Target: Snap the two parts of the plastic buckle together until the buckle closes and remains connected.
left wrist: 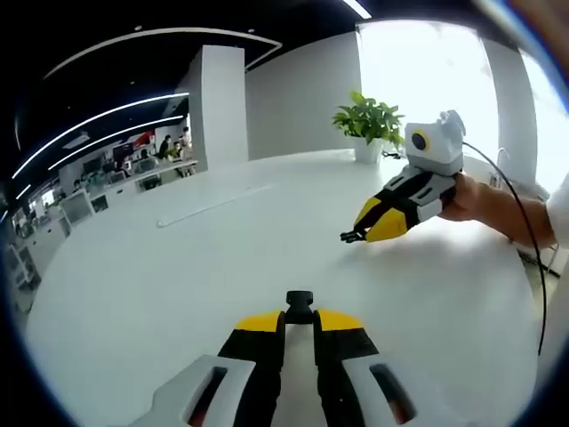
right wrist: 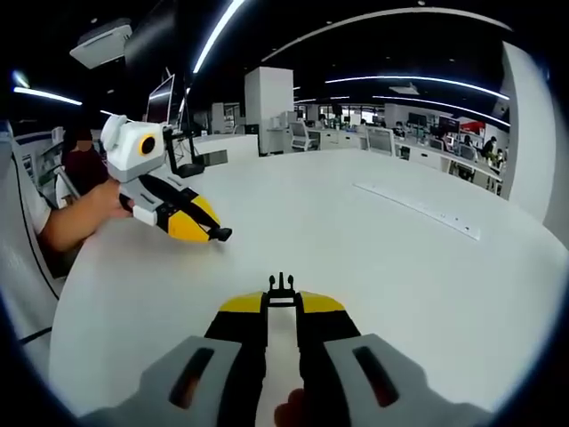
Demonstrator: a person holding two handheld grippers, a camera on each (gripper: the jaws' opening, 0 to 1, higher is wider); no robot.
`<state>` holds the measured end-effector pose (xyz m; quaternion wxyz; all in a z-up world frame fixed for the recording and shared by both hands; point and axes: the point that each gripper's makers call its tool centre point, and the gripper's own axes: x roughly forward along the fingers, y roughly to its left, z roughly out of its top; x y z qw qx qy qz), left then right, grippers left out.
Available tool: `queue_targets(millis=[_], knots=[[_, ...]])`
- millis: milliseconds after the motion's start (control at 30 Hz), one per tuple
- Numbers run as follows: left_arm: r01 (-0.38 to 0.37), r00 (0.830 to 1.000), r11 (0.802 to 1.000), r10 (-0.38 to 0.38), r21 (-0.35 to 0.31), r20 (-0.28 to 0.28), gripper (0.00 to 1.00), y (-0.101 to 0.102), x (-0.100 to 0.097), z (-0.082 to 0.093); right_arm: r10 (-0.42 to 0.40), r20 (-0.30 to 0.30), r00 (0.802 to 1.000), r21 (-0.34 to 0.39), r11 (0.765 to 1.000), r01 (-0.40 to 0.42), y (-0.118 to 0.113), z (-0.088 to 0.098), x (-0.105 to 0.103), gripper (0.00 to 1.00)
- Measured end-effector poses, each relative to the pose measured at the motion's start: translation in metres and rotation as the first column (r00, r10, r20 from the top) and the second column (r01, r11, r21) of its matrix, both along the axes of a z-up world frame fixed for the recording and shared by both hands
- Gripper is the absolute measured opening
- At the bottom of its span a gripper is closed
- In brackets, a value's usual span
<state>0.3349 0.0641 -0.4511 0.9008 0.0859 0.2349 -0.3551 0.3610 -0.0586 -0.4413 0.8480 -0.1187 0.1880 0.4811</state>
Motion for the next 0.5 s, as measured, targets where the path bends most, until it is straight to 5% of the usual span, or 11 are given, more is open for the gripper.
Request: queue_targets(millis=[500], knots=[[0.09, 0.996, 0.996, -0.09, 0.007, -0.007, 0.12, 0.0, -0.022, -0.001, 0.049, -0.01, 0.999, -0.002, 0.999, -0.049, 0.0, -0.005, -0.026, 0.12]])
